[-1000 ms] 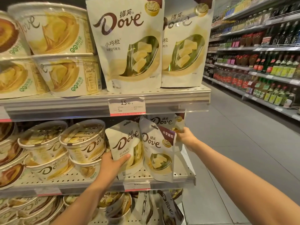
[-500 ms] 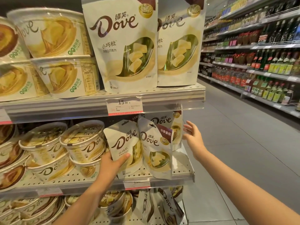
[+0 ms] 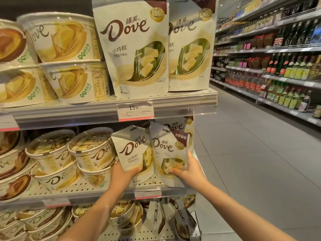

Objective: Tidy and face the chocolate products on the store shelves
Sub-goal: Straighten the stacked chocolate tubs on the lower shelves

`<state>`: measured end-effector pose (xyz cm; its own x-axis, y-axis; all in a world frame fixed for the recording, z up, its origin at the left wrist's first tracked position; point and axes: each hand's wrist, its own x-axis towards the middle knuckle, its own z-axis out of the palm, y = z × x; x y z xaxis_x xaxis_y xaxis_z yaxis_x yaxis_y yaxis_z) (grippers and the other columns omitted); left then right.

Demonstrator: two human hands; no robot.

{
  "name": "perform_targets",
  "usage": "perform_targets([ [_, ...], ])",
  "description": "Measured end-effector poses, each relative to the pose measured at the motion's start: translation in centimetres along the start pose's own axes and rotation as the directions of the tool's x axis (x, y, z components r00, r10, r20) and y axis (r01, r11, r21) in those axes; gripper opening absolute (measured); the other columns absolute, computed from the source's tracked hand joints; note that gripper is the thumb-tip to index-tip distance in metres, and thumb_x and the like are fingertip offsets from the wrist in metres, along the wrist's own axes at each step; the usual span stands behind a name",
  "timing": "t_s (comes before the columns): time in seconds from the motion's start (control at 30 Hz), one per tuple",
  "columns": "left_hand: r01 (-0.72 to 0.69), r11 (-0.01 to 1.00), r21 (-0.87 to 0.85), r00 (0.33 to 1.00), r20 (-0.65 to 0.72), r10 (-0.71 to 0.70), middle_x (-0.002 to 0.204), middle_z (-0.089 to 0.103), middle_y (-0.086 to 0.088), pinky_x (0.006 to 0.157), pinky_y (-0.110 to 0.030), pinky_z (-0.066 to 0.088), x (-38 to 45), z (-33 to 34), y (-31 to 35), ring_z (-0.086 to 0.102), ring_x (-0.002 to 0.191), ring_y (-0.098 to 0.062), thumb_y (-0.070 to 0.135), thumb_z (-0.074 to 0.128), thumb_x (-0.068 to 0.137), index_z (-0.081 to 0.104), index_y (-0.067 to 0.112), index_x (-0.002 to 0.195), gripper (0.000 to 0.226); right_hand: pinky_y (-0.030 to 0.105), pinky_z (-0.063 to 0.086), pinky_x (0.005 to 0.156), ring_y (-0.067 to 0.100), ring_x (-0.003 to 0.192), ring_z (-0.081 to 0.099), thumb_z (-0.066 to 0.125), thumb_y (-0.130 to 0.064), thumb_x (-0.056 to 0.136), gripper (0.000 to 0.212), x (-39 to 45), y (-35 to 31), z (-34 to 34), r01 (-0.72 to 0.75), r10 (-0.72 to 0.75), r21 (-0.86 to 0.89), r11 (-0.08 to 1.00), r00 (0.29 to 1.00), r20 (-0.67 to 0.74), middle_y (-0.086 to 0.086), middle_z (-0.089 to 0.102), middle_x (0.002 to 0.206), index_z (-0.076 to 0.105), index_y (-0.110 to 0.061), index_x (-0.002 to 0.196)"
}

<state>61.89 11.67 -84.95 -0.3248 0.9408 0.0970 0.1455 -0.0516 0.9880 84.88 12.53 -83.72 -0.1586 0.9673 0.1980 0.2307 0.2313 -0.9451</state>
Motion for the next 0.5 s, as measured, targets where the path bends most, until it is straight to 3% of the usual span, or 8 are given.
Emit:
perform_targets([
  [0.1,-0.01,1.0,0.003,1.0,0.004,0.01,0.106,0.067,-0.002,0.091,-0.046,0.05,0.0,0.1,0.1,0.062,0.101,-0.022,-0.003,0.077,0.069,0.059,0.025,0.101,0.046,0.03,0.056,0.081,0.009,0.099,0.065,0.074,-0.004,0.074,0.047,0.6,0.1,-2.2,-0.083,0.085,0.079,0.993,0.996,-0.027,-0.007,0.066,0.104,0.051,-0.02,0.112],
  [0.2,0.001,0.999,-0.045,0.999,0.036,0.001,0.107,0.068,-0.003,0.091,-0.048,0.051,-0.1,0.3,-0.3,0.064,0.101,-0.021,-0.005,0.075,0.07,0.059,0.022,0.105,0.047,0.036,0.057,0.079,0.019,0.099,0.066,0.069,0.0,0.078,0.045,1.4,0.5,-4.2,-0.189,0.186,0.197,0.962,0.982,0.033,0.004,0.068,0.108,0.05,-0.015,0.116],
  [0.33,0.052,0.994,-0.094,0.998,0.035,-0.049,0.107,0.069,-0.003,0.091,-0.048,0.051,-0.2,0.5,-0.7,0.065,0.101,-0.021,-0.005,0.074,0.072,0.059,0.022,0.108,0.047,0.028,0.057,0.069,0.022,0.096,0.068,0.062,0.006,0.082,0.039,2.2,0.7,-4.9,-0.257,0.233,0.267,0.929,0.965,0.117,0.009,0.069,0.109,0.052,-0.01,0.116],
  [0.5,0.095,0.995,0.007,0.991,0.089,-0.095,0.109,0.068,0.0,0.092,-0.05,0.05,0.0,-0.1,-1.4,0.063,0.103,-0.02,-0.003,0.077,0.067,0.058,0.024,0.111,0.055,0.024,0.056,0.062,0.021,0.096,0.066,0.058,0.006,0.085,0.038,2.7,1.4,-4.3,-0.299,0.302,0.306,0.904,0.953,0.038,0.01,0.067,0.112,0.052,-0.009,0.119],
])
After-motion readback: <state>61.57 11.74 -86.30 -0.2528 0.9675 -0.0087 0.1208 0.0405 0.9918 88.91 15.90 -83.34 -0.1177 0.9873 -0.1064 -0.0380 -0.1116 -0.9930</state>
